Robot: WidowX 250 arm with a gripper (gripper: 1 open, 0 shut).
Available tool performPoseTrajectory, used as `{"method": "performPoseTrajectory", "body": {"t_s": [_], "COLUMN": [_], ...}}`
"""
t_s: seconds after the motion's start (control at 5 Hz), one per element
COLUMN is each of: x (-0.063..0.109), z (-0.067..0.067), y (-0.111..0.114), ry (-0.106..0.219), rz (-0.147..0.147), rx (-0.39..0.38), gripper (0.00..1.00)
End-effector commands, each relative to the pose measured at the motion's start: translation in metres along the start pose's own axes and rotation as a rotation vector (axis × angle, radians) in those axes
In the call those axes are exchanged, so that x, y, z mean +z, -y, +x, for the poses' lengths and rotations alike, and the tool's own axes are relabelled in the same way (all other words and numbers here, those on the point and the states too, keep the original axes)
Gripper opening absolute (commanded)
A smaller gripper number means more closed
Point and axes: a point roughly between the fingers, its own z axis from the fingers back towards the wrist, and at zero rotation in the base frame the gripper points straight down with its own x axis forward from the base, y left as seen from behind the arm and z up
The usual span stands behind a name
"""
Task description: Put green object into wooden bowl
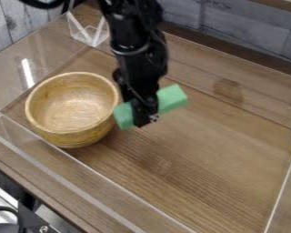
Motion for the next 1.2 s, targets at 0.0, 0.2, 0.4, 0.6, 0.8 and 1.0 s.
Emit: {"method": "performPoseTrajectory", "body": {"t_s": [0.0, 0.2, 0.4, 0.6, 0.8, 1.0], "x": [0.018, 0.019, 0.011, 0.001, -0.004, -0.003], "z": [0.004, 0.0, 0.009, 0.015, 0.016, 0.021], "y": [0.0, 0.006, 0.018, 0.023, 0.004, -0.012], "ry": [0.051, 0.042, 0.035, 0.025, 0.024, 0.034], "rz": [0.021, 0.012, 0.014, 0.008, 0.015, 0.032], "rx": [-0.024, -0.037, -0.001, 0.0, -0.015, -0.031], "gripper": [0.0, 0.0, 0.0, 0.0, 0.0, 0.0]}}
